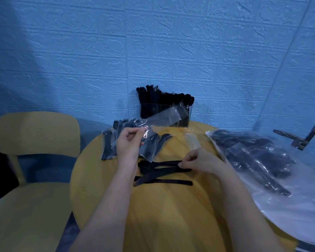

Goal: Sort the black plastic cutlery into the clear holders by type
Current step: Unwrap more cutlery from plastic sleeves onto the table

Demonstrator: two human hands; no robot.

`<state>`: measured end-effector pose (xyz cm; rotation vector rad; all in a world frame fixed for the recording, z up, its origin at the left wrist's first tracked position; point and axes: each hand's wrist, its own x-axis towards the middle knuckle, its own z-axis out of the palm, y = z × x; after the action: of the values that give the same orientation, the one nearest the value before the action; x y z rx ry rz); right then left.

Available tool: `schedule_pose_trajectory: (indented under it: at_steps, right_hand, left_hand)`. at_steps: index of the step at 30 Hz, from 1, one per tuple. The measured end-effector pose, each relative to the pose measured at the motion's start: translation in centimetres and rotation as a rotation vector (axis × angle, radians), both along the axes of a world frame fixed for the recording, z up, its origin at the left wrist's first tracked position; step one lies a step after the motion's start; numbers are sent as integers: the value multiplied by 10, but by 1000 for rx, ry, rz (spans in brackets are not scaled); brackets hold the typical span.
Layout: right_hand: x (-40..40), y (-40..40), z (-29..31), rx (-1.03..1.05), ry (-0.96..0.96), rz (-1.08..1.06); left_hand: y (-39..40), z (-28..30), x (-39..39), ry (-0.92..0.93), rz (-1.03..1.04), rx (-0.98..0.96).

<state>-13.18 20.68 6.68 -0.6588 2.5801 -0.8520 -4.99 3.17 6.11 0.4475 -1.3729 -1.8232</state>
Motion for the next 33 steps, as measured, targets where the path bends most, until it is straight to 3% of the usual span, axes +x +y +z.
schedule_pose_trajectory:
  at_steps: [4,9,15,17,20,22,26,33]
  right_hand:
    - [5,-2,4,-120,67,-8]
    - [16,-28,6,-576,19,-9]
    - [16,-34,2,-1029,-167,-215]
    - [9,-29,2,-1105,-151,-319]
    - [-6,-20,-3,-893,101,-514]
    - [-14,-13,-8,-718,265,-582]
    - [-22,-4,-20,-556,364,-602]
    - [-33,-1,-35,-195,429,-558]
  left_hand:
    - [4,-2,-3,4,-74,-56]
    - [16,-5,-7,-34,-190,-211]
    - [26,-5,-6,-58,-267,-450]
    - [21,-4,-6,-123,-175,-587]
    - [5,-6,-2,-322,149,-875]
    - [-7,-10,0,-511,264,-966]
    - [-14,-17,-1,-814,185,-1030]
    - [-16,-23,-4,-911,92,-1024]
